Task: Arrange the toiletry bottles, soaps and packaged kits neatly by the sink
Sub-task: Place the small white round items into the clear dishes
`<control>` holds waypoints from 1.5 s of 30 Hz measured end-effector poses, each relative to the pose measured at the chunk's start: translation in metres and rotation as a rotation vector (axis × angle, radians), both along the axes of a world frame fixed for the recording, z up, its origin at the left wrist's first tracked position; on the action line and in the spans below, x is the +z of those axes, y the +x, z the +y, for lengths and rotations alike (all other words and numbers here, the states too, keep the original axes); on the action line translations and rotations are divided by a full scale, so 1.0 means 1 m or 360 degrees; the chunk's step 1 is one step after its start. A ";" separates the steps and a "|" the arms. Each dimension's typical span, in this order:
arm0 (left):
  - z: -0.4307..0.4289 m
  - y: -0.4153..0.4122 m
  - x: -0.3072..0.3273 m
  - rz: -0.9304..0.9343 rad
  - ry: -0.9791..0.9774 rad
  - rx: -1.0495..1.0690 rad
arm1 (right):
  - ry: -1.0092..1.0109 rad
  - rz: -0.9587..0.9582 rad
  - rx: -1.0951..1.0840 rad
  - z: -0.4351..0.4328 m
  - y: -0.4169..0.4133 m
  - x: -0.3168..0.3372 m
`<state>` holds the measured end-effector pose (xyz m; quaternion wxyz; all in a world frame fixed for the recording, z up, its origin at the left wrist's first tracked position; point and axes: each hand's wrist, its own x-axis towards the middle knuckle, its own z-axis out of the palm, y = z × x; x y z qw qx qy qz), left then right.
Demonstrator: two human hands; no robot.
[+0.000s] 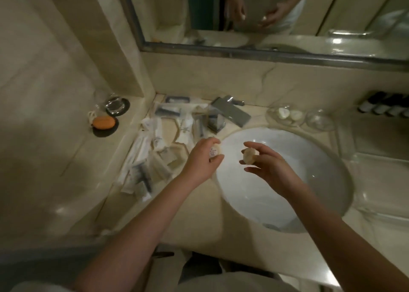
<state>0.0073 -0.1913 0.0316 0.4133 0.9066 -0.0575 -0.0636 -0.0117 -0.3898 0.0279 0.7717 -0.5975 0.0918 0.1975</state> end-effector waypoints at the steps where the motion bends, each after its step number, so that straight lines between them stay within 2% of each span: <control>1: -0.014 0.005 -0.001 0.0024 0.0003 -0.0043 | -0.0008 0.0012 -0.0068 -0.012 -0.001 0.000; 10: -0.133 0.038 -0.005 0.0235 -0.0083 -0.0369 | -0.0155 -0.0003 -0.0583 -0.116 -0.001 -0.001; 16: -0.200 0.066 -0.011 0.0386 -0.0077 -0.0413 | -0.0371 0.0062 -0.0736 -0.184 0.023 -0.006; 19: -0.226 0.083 -0.021 0.0520 -0.0031 -0.0382 | -0.0475 0.0067 -0.0757 -0.207 0.042 -0.014; 22: -0.248 0.102 -0.027 0.0531 0.0018 -0.0408 | -0.0622 0.0071 -0.0741 -0.225 0.069 -0.019; 25: -0.269 0.126 -0.030 0.0442 0.0065 -0.0398 | -0.0908 0.0000 -0.0655 -0.240 0.099 -0.028; 29: -0.285 0.155 -0.038 0.0383 0.0127 -0.0350 | -0.1564 -0.0169 -0.0344 -0.260 0.137 -0.041; 32: -0.287 0.168 -0.044 0.0341 0.0177 -0.0350 | -0.1877 -0.0269 -0.0166 -0.268 0.162 -0.049; 36: -0.281 0.180 -0.049 0.0288 0.0187 -0.0307 | -0.2496 -0.0469 0.0181 -0.271 0.181 -0.066; 39: -0.277 0.183 -0.052 0.0264 0.0201 -0.0292 | -0.2691 -0.0455 0.0412 -0.273 0.185 -0.077; 45: -0.278 0.187 -0.056 0.0199 0.0267 -0.0340 | -0.2751 -0.0513 0.0562 -0.282 0.185 -0.074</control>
